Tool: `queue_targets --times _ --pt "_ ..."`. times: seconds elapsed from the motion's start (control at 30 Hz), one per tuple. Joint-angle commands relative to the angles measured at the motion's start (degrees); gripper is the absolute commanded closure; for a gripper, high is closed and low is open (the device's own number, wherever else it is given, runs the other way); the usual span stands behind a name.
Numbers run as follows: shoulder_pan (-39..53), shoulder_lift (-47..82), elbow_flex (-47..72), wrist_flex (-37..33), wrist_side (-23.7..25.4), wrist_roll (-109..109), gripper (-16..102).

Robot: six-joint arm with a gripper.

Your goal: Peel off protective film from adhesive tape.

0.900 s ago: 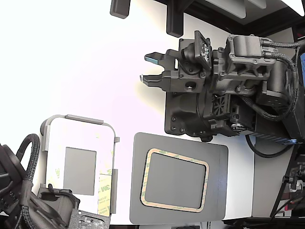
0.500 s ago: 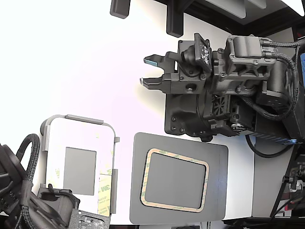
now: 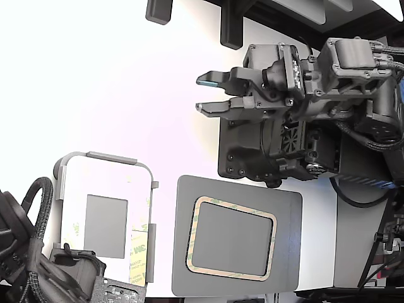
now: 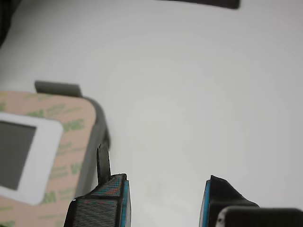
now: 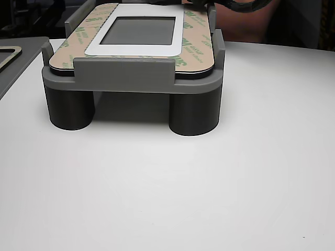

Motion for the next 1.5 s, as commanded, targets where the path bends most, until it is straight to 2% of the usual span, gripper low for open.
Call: queue_targets --times 0.0,0.03,0.13,0.3,0.77,1.13,1.47 --pt "-0.44 1.23 -1.93 0.18 -2.72 -16.00 71" --pt "-0.26 2.37 -1.32 -0.44 -2.81 -18.37 96" --pt "0.97 2.64 -0.53 -1.14 -3.69 -29.27 97" --pt "6.06 1.93 2.55 -7.29 0.00 -48.08 97" --pt "12.30 -15.73 -3.43 -10.72 0.79 -78.22 96" --pt "24.08 -29.79 -7.73 -16.70 6.15 -90.70 96" --pt "28.83 -38.85 -11.34 -20.30 5.80 -94.92 96"
